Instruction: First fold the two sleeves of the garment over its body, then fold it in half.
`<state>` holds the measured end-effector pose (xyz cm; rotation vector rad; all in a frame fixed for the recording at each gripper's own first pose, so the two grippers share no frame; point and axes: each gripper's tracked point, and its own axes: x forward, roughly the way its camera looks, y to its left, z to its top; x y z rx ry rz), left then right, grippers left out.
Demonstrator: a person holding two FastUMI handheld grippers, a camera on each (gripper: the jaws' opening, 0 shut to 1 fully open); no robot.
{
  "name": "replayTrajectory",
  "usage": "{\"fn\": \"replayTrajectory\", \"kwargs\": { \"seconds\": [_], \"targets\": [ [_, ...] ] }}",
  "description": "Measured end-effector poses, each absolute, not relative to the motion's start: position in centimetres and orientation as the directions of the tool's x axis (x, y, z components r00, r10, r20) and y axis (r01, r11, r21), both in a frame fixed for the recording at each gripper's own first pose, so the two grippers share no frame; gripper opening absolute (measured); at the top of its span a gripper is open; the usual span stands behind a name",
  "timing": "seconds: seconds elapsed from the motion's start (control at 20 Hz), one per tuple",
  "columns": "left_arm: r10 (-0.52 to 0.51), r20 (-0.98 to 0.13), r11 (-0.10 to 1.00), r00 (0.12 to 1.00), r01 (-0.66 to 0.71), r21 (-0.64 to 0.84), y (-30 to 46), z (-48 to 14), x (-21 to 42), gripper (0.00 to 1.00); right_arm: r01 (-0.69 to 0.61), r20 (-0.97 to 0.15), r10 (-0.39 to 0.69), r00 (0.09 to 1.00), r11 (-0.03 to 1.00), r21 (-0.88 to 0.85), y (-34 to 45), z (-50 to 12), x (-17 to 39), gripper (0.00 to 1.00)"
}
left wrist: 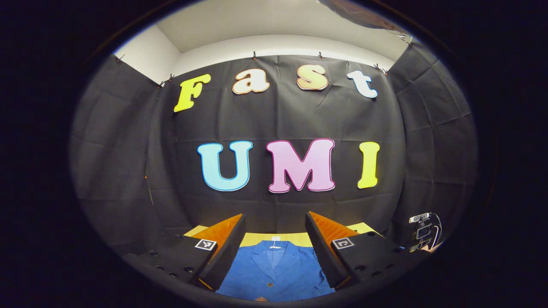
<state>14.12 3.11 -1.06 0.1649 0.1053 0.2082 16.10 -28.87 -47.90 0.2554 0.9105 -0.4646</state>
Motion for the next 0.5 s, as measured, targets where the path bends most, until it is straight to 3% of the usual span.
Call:
{"fn": "replayTrajectory", "kwargs": {
  "seconds": [0.5],
  "targets": [
    [0.094,-0.052,0.988,0.994,-0.087,0.124,1.7,-0.6,13.0,0.81,0.464,-0.692,-0.275,0.667,0.88,0.098,-22.6,-39.2,12.8,0.04]
  ]
}}
